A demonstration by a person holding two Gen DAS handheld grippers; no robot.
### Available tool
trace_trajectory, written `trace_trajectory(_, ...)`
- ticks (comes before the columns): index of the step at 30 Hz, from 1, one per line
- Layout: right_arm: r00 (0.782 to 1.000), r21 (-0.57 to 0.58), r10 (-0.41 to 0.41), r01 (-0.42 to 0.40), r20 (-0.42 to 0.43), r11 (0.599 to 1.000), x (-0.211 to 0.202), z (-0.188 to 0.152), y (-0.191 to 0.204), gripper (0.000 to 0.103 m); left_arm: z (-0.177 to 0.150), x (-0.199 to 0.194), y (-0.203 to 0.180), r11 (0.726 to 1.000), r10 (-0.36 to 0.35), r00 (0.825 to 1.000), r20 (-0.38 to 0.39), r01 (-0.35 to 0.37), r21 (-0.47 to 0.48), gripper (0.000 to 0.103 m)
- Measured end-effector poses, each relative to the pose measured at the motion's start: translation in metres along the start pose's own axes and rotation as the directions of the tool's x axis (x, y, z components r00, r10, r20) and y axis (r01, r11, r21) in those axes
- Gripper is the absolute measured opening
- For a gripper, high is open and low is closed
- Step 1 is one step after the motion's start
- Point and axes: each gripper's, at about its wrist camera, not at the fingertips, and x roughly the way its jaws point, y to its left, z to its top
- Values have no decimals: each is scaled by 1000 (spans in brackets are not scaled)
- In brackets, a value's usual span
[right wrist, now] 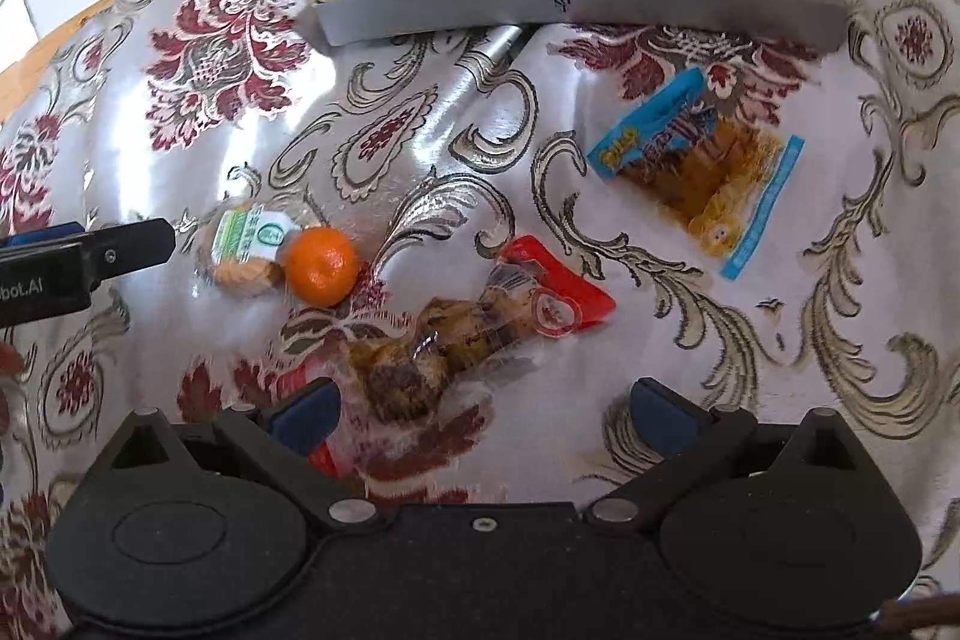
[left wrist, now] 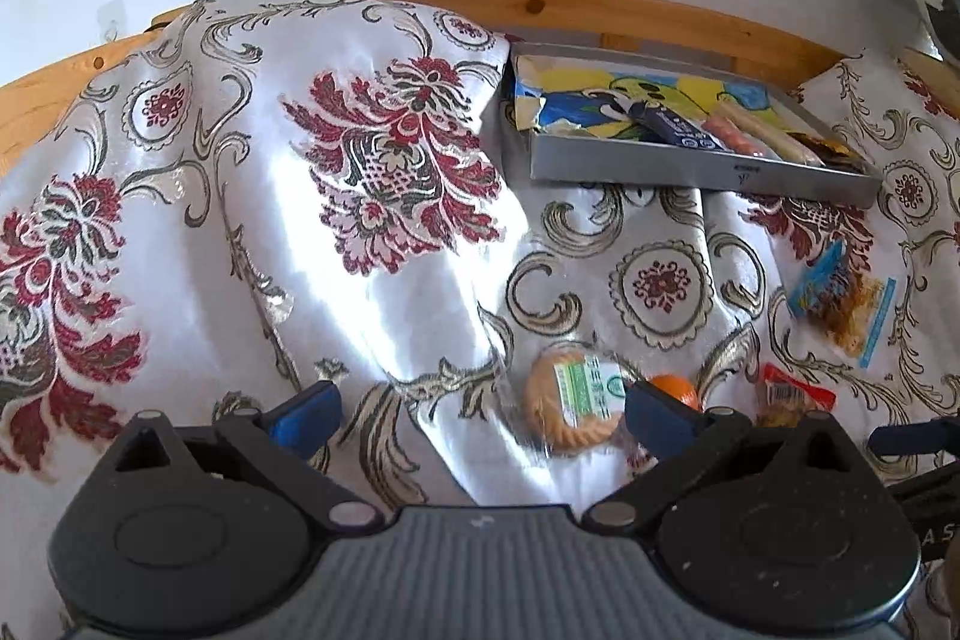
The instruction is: Organize snacks
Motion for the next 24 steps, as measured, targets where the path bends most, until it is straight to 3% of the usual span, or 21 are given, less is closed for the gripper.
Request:
trace_trajectory(12, 999, -38, 1, 0, 34, 999, 25, 4, 22, 102, -8, 10, 8, 999, 35, 999, -6, -36, -29, 103)
trace_trajectory(17, 997, -78, -38, 43, 62, 996, 32, 2, 33, 102, -8, 10, 10, 999, 36, 999, 5, -36, -31, 103)
trace_trajectory(24, 996, -130, -79, 82, 33, 988, 31, 1, 35, 102, -9, 3, -4, 998, 16, 998, 66, -20, 57, 103)
